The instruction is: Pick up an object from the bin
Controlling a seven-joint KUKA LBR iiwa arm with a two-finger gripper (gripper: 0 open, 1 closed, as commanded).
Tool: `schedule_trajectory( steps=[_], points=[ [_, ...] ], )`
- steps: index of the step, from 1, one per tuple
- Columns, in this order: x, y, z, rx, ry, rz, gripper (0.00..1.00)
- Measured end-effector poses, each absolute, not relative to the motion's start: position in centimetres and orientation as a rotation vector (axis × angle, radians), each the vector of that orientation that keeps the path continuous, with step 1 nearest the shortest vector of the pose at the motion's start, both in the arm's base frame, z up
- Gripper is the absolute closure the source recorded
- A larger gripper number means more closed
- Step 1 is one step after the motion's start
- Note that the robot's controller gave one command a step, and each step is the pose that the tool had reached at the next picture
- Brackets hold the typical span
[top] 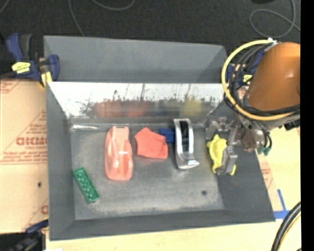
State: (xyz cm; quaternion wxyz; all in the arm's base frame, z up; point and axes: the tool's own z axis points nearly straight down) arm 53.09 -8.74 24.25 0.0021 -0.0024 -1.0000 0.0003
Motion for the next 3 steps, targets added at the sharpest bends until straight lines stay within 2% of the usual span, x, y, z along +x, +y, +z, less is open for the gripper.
schedule_trajectory(
  steps=[1,2,3],
  points=[
    [53.2,-8.7,24.7,-0.004,-3.145,0.003,0.00],
    [57.8,-4.6,21.2,-0.018,-3.156,0.007,0.00],
    [59.4,-1.0,18.1,-0.137,-3.144,-0.002,0.00]
  ],
)
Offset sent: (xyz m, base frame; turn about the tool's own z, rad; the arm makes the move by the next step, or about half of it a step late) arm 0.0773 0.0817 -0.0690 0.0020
